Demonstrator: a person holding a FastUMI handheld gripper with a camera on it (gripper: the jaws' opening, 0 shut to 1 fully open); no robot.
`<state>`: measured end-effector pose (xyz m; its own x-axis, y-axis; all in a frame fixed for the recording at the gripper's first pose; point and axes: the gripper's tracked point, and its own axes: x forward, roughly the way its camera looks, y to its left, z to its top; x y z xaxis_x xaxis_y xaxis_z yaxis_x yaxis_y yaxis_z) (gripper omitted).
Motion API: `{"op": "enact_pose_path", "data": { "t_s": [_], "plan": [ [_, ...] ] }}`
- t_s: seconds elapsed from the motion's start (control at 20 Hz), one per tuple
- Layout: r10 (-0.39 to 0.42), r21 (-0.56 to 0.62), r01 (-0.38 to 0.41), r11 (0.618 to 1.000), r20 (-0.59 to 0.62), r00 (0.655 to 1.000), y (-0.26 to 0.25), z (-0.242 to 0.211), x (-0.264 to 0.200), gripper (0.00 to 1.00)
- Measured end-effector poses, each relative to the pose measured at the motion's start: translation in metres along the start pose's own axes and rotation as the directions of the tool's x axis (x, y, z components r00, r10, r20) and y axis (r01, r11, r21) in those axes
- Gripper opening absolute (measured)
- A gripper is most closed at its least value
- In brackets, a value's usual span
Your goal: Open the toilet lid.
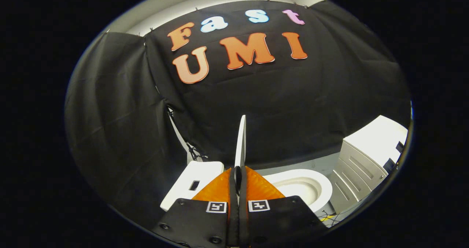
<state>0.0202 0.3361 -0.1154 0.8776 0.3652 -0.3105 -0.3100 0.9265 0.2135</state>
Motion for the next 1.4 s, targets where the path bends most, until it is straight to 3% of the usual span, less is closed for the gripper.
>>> {"op": "enact_pose_path", "data": {
  "t_s": [0.9, 1.4],
  "plan": [
    [0.144, -0.176, -0.152, 0.973, -0.053, 0.988, 0.175, -0.048, 0.022, 0.08],
    [0.118, -0.268, -0.126, 0.955, -0.047, 0.992, 0.206, -0.065, 0.027, 0.08]
  ]
}}
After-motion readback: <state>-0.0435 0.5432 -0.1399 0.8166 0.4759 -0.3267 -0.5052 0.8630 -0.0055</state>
